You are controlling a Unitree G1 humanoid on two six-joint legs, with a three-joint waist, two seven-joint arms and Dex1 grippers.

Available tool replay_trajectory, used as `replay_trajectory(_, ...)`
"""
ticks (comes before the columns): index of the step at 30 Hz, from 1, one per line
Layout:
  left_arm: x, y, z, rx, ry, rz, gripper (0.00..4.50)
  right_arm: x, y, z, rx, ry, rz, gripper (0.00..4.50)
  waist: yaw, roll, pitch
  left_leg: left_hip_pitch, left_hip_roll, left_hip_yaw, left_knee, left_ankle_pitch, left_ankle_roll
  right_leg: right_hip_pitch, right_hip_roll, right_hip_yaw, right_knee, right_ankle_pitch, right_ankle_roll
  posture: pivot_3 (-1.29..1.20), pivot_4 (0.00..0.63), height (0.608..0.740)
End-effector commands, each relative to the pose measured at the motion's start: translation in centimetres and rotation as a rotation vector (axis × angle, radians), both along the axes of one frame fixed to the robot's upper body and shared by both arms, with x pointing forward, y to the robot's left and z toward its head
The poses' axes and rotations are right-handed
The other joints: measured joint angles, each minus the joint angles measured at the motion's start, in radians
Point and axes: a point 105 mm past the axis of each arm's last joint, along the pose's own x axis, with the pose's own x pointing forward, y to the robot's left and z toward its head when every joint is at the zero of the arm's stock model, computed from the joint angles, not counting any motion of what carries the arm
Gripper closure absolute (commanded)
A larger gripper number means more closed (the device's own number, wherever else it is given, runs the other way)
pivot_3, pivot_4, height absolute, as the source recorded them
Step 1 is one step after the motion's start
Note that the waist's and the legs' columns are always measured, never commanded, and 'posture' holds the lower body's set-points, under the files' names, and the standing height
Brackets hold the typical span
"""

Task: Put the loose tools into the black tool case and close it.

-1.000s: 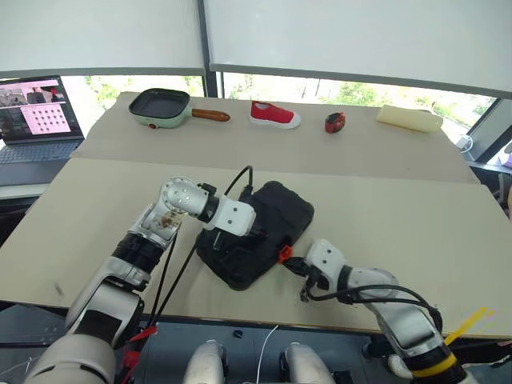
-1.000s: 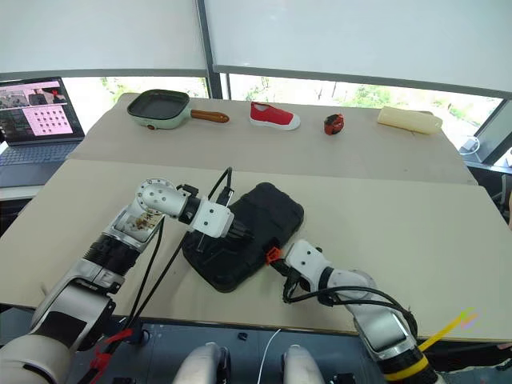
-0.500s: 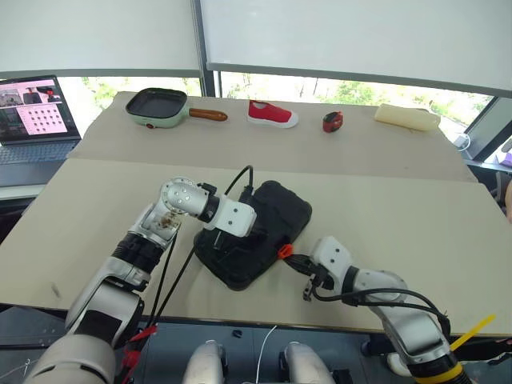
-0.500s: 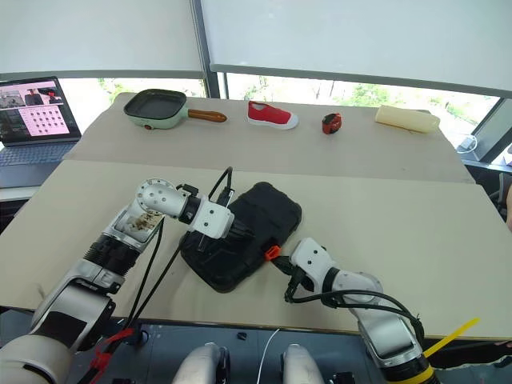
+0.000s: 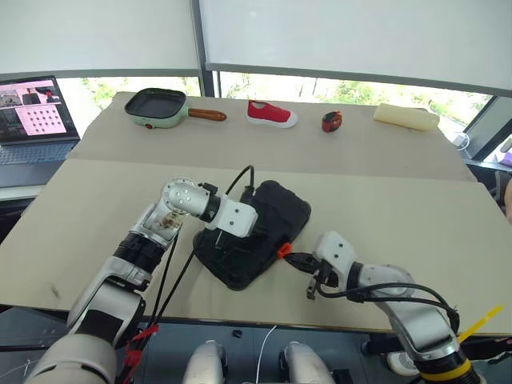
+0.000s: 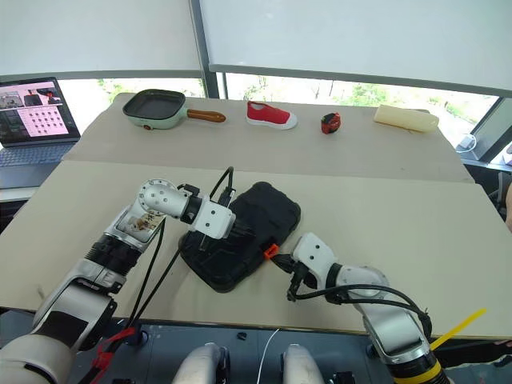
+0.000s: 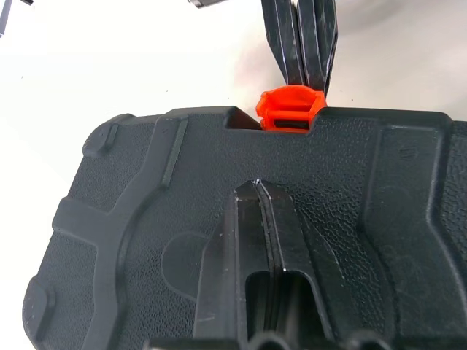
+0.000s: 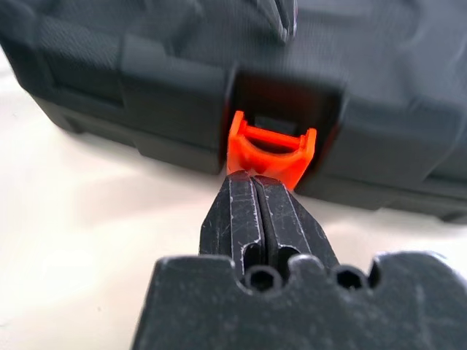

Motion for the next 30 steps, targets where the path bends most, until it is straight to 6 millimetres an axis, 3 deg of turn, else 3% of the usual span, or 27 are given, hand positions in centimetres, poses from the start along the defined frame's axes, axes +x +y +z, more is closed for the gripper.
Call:
replay_trajectory(1,-0.8,1.1,-5.0,0.148,0.126,0.035,4.50,0.1,0.5,3.5,0.048,-0.105,0.029,4.48,0.001,0.000,0.000,0.000,0.000,0.000,0.000,0.000,0.000,0.000,0.000,0.000,0.000,0.000,0.000,0.00,0.150,0.740)
replay_trajectory(6,-0.6,1.1,-5.0,0.133,0.133,0.059,4.50,0.2,0.0,3.6,0.013,-0.105,0.034,4.48,0.010,0.001,0.000,0.000,-0.001,0.000,0.000,0.000,0.000,0.001,-0.001,0.000,-0.001,0.000,0.000,0.00,0.150,0.740)
replay_trajectory(9,0.0,2.3,-4.2,0.093,0.185,0.140,4.50,-0.3,-1.2,3.7,-0.012,-0.082,0.041,4.48,0.011,0.001,0.000,0.000,-0.001,0.000,-0.001,0.000,0.000,0.001,-0.001,0.000,-0.002,0.001,-0.002,0.00,0.150,0.740)
replay_trajectory(14,-0.1,6.3,-0.9,-0.047,0.371,0.310,3.14,-2.8,-4.6,4.5,-0.063,0.014,0.108,3.07,-0.008,-0.001,0.001,-0.001,0.000,0.000,-0.004,0.000,0.000,-0.002,0.000,0.000,-0.001,0.001,0.000,0.00,0.150,0.740)
replay_trajectory(19,-2.9,13.1,3.3,-0.134,0.547,0.502,1.48,-5.8,-8.2,6.7,-0.053,0.170,0.176,1.40,-0.030,-0.001,0.008,-0.002,0.001,-0.003,-0.011,0.000,0.000,-0.008,0.003,0.000,0.004,-0.001,-0.004,0.00,0.150,0.740)
replay_trajectory(23,-5.2,16.3,5.8,-0.191,0.583,0.636,0.08,-6.4,-10.2,8.5,-0.005,0.236,0.165,0.10,-0.021,-0.006,0.019,-0.002,0.001,-0.005,-0.015,0.000,0.000,-0.010,0.003,-0.002,0.005,-0.003,-0.006,0.00,0.150,0.740)
replay_trajectory(26,-6.8,17.2,6.7,-0.244,0.602,0.690,0.08,-5.8,-11.1,9.5,0.043,0.233,0.135,0.10,-0.009,-0.010,0.022,-0.003,0.000,-0.005,-0.015,0.000,0.000,-0.011,0.000,-0.003,0.004,-0.004,-0.004,0.00,0.150,0.740)
replay_trajectory(30,-8.2,17.3,6.1,-0.264,0.598,0.716,0.08,-5.0,-11.3,9.7,0.068,0.228,0.116,0.10,0.001,-0.010,0.023,-0.007,-0.001,-0.004,-0.015,0.000,-0.001,-0.012,-0.003,-0.002,0.001,-0.003,-0.002,0.00,0.150,0.740)
